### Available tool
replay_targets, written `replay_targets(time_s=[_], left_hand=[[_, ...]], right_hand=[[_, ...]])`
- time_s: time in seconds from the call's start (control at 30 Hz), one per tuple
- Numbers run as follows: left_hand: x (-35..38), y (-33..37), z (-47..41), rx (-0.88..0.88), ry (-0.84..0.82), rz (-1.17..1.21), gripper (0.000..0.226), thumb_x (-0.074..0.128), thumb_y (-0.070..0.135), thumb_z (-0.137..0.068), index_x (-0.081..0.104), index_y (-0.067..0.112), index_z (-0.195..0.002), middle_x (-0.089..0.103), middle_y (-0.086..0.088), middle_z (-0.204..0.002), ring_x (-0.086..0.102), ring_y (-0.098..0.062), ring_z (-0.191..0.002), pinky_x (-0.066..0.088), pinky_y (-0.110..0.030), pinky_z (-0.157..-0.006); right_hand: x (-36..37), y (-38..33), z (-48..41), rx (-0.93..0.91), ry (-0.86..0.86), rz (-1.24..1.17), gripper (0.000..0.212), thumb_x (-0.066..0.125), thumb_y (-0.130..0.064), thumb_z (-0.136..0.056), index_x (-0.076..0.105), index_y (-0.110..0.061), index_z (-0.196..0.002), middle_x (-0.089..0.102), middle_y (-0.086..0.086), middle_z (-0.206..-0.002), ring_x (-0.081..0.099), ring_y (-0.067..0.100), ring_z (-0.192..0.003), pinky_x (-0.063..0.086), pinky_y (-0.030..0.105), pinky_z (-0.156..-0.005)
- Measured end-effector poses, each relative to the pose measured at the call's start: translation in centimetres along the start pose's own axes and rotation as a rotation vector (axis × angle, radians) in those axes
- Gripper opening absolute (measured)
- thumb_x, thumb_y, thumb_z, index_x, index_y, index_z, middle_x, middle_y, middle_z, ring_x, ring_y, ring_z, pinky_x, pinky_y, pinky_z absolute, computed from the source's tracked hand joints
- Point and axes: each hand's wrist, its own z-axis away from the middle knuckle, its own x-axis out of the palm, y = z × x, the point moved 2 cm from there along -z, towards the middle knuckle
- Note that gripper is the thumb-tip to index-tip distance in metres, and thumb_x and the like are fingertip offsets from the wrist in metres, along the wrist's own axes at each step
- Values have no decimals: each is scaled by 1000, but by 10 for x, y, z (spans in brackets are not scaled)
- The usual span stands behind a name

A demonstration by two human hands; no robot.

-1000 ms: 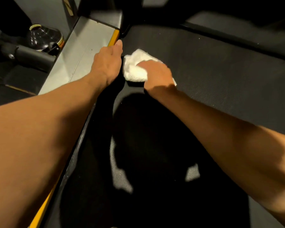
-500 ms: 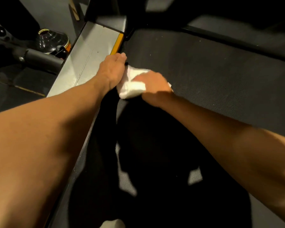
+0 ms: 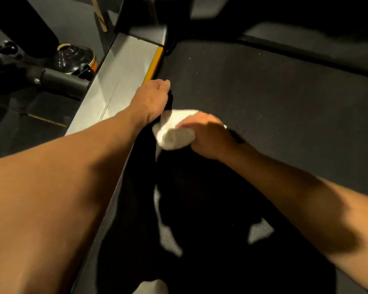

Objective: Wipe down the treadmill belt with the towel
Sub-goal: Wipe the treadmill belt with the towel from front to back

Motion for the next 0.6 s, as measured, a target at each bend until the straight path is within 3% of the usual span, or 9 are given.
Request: replay_targets(time_s=[0.1,0.17,0.27,0.33,0.4,0.47,0.53,0.6], left_hand=[[4,-6,11,94,-95,-190,43,29,35,-105,57,11,-127,55,-14,-135,49,-33,-123,36,-35,-102],[9,-11,17,133,-143,-281,43,29,31,-105,51,12,-136,46,-14,-146,42,-33,-132,30,-35,-109],[9,-10,17,150,-151,-317,42,27,29,-106,51,9,-134,44,-16,-147,42,-34,-131,29,-35,-107],[6,-4,13,136,-122,-309,43,25,32,-106,54,8,-128,52,-15,-138,47,-34,-124,34,-35,-102],[6,0,10,121,-111,-317,44,24,32,-106,54,7,-128,54,-15,-134,49,-34,-121,35,-36,-101],[8,0,9,125,-113,-347,44,25,31,-106,52,7,-130,53,-16,-136,48,-36,-122,36,-37,-102],[10,-4,9,138,-103,-373,42,27,30,-106,51,9,-133,53,-16,-137,48,-36,-124,36,-37,-103],[11,-8,9,148,-110,-387,40,30,27,-105,50,11,-135,53,-14,-138,48,-35,-125,36,-36,-103]], right_hand=[[6,-27,53,-167,-206,0,30,64,-14,-73,73,-18,-101,70,8,-106,63,26,-101,49,34,-90],[-14,-17,43,-110,-115,-15,28,60,-20,-72,72,-17,-96,71,9,-102,62,22,-96,43,23,-84],[-52,25,-6,110,126,209,18,56,-17,-74,58,-28,-87,69,3,-103,62,27,-101,36,26,-69],[-55,54,-28,163,225,154,26,55,-14,-78,62,-29,-98,66,-2,-113,59,26,-108,37,21,-76],[-35,55,-22,202,204,151,33,53,-32,-83,61,-35,-114,60,-14,-120,56,17,-114,41,23,-91],[-9,31,1,132,165,84,29,56,-39,-78,63,-38,-107,63,-13,-107,60,18,-105,44,26,-83],[-3,-1,32,-14,56,-35,29,64,-22,-73,70,-29,-100,70,-2,-101,64,26,-97,48,28,-78],[-13,-8,39,-79,59,-102,35,61,-21,-67,72,-19,-101,72,7,-99,66,31,-93,52,33,-78]])
